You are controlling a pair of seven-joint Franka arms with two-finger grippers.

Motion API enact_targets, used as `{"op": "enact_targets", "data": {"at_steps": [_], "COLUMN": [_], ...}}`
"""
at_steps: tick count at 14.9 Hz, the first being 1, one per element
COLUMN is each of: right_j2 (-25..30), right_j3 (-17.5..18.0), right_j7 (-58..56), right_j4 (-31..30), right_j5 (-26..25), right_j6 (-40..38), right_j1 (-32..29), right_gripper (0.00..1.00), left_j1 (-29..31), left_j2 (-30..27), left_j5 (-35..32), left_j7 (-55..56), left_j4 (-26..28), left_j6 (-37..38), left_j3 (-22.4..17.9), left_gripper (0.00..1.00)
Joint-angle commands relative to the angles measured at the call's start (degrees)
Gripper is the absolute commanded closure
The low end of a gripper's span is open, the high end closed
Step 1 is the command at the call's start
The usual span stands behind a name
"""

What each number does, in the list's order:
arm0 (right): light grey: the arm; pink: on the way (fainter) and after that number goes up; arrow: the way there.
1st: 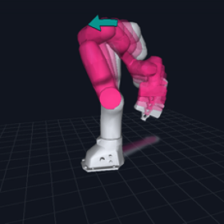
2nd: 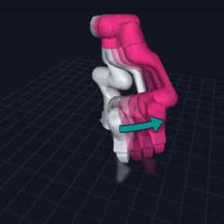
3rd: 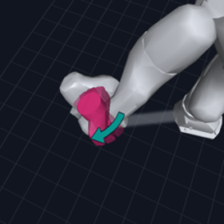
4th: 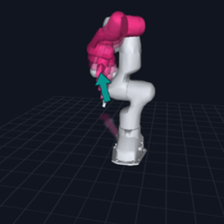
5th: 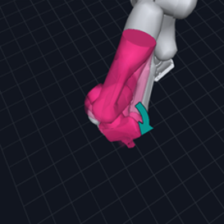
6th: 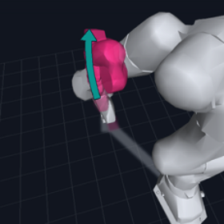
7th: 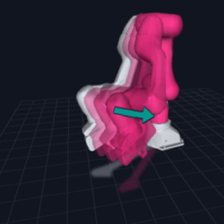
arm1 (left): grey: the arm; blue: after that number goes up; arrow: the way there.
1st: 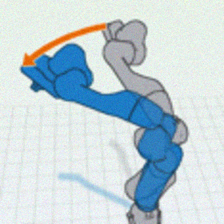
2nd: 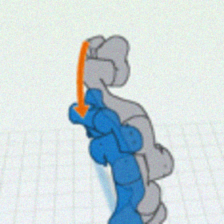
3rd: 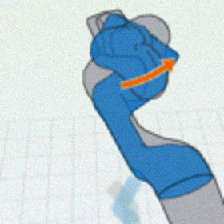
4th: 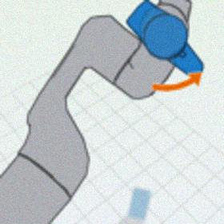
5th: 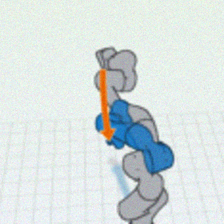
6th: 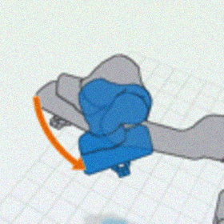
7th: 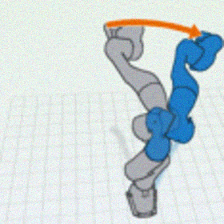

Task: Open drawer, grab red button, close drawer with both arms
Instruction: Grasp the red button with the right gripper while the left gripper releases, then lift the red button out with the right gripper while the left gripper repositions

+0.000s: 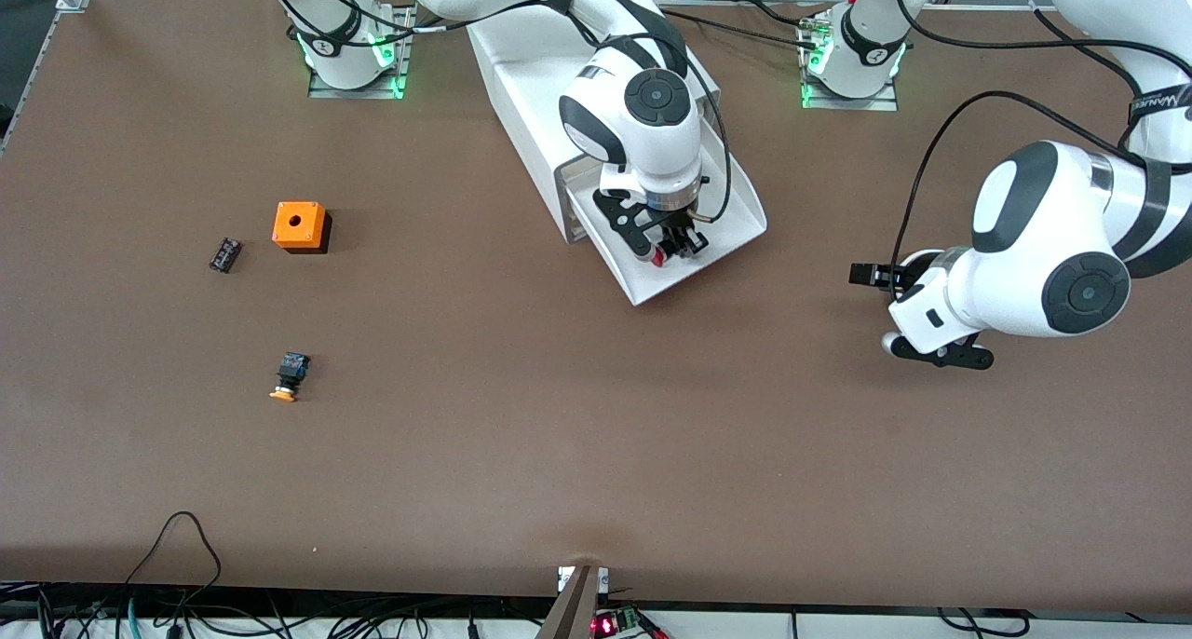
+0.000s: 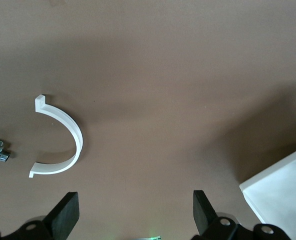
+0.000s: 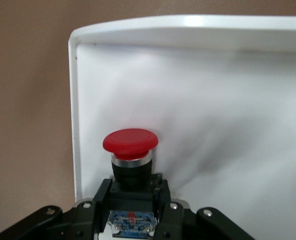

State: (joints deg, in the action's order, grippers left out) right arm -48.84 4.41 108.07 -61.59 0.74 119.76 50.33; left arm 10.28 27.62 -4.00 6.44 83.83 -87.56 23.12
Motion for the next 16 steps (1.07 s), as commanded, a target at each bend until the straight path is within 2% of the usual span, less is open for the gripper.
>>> {"op": "enact_targets", "data": {"at_steps": [1,5,7,9,14,16], "right_j2": [0.32,3.39,5.07,7.17,9.82,9.91], "right_j3": [0.95,1.31,1.48,1.39,1.39,1.39], "right_j7": [0.3,-1.88,-6.53,-14.51,-37.88,-46.93], "right_j4": [2.0,5.33,5.43,5.43,5.43,5.43], "right_j5": [-0.3,-0.39,0.22,3.81,10.85,11.39], "right_j6": [-2.85,-7.51,-9.8,-12.78,-19.99,-22.1], "right_j1": [0.03,-0.67,-3.55,-6.8,-19.36,-23.94], "right_gripper": [1.0,1.0,1.0,1.0,1.0,1.0], "left_j1": [-0.26,-0.35,-0.69,-0.87,-2.8,-4.2], "left_j2": [1.56,1.65,1.65,1.56,1.56,1.48], "left_j5": [-1.18,-1.18,-1.01,-0.74,-0.65,-0.65], "left_j7": [0.42,0.42,1.21,3.13,16.04,21.4], "left_j4": [-2.62,-2.62,-2.62,-2.62,-1.22,0.71], "left_j6": [0.73,0.64,0.73,0.64,-1.72,-5.14], "left_j3": [0.08,0.08,0.08,0.08,0.52,0.61], "left_gripper": [0.0,0.0,0.0,0.0,0.02,0.04]}}
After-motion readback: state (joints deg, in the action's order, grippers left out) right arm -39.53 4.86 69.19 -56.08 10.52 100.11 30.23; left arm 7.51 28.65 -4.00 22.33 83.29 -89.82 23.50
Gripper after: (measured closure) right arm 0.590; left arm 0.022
